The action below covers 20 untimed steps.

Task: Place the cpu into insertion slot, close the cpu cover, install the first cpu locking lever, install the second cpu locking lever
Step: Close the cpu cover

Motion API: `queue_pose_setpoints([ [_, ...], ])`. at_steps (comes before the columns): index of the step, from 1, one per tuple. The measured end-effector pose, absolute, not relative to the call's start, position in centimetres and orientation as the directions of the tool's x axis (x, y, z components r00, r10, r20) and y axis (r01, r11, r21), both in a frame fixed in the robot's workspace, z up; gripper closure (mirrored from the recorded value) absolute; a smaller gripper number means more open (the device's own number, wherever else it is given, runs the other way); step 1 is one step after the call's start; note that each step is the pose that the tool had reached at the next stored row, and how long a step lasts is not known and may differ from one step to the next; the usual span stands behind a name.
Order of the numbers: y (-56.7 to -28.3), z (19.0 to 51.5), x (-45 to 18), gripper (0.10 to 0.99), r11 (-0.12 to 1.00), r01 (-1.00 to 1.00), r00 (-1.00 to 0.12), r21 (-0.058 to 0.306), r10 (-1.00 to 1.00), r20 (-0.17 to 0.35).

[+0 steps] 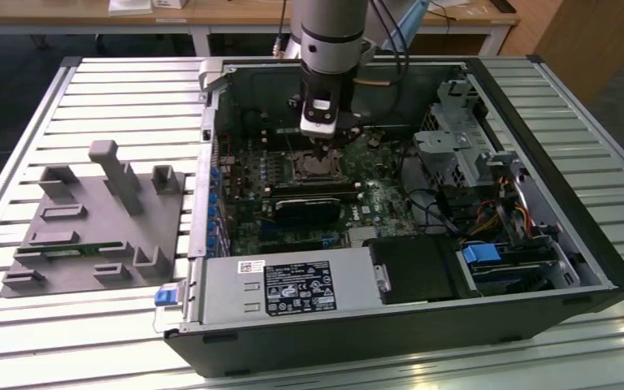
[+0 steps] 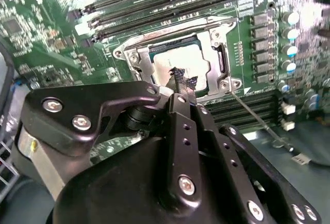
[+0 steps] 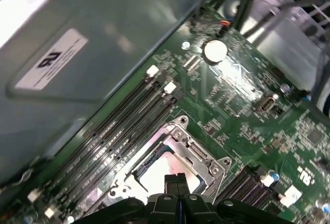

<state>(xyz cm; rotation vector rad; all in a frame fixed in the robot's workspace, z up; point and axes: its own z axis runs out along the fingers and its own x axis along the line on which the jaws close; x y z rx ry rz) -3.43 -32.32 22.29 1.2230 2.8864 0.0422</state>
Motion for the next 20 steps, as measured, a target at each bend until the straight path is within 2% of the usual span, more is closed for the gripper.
queue_pose_setpoints([
  [20, -32.32, 22.27, -3.43, 0.98, 0.906, 0.423, -0.906, 0.027, 0.423, 0.004],
])
